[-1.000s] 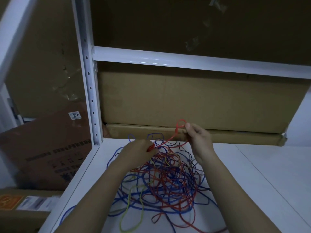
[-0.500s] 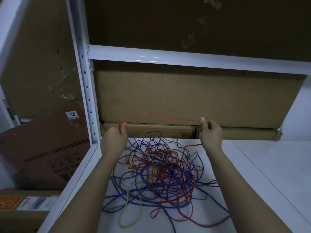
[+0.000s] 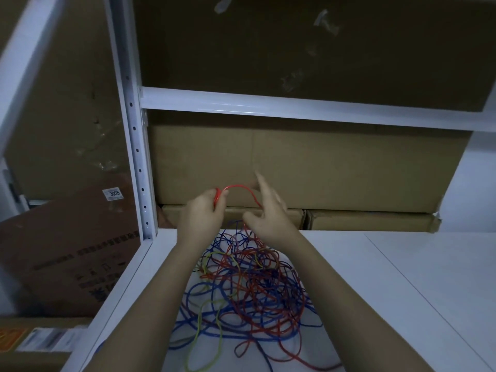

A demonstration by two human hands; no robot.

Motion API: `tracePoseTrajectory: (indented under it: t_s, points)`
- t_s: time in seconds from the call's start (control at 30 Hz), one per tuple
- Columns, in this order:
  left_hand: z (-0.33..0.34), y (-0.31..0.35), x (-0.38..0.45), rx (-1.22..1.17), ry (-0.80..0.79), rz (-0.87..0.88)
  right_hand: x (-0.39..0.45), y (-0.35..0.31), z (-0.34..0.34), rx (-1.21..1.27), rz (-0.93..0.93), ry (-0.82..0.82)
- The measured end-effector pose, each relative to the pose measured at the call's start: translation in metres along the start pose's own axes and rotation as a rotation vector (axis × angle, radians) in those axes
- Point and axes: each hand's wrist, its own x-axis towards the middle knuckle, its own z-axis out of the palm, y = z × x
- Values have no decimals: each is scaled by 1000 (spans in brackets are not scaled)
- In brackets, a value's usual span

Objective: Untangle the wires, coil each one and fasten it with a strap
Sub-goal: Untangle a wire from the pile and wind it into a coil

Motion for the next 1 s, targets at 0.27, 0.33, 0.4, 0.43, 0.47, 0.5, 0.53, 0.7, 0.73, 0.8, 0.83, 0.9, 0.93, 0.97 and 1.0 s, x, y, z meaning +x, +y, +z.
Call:
tracePoseTrajectory:
  t_s: [0.27, 0.33, 0.4, 0.43, 0.47, 0.5, 0.53, 0.7, 0.73, 0.8, 0.83, 0.9, 0.93, 0.97, 1.0]
  points:
    - [-28, -10, 12, -61, 188, -122, -8, 35, -15, 60, 34, 56]
    - [-31, -14, 12, -27, 128, -156, -9, 41, -20, -21, 26, 182]
    - [-24, -9, 8, -216, -19, -222, -2, 38, -21, -51, 37, 424]
    - [-21, -6, 4, -425, -113, -271, 2, 34, -21, -54, 53, 531]
    - [-20, -2, 1, -664, -202, -319, 5, 30, -21, -78, 84, 578]
    - [-21, 2, -3, -897, -268, -352, 7, 28, -20, -147, 128, 530]
    - [-22, 3, -5, -1088, -312, -363, 9, 29, -18, -255, 177, 390]
    - [-23, 5, -6, -1432, -294, -372, -14, 36, 9, -497, 71, -197]
    - [-22, 3, -5, -1446, -246, -380, -21, 37, 14, -543, -16, -196]
    - [-18, 0, -4, -1437, -154, -396, -32, 38, 23, -616, -172, -180]
    - [-16, -2, -4, -1413, -116, -404, -35, 37, 26, -628, -231, -177]
    - [-11, -5, -4, -1320, -51, -409, -40, 35, 30, -629, -313, -181]
    - [-8, -5, -4, -1244, -30, -395, -41, 34, 32, -624, -343, -174]
    - [-5, -5, -6, -1137, -21, -363, -43, 34, 33, -617, -366, -163]
    - [-2, -6, -8, -1009, -24, -313, -43, 33, 33, -606, -384, -153]
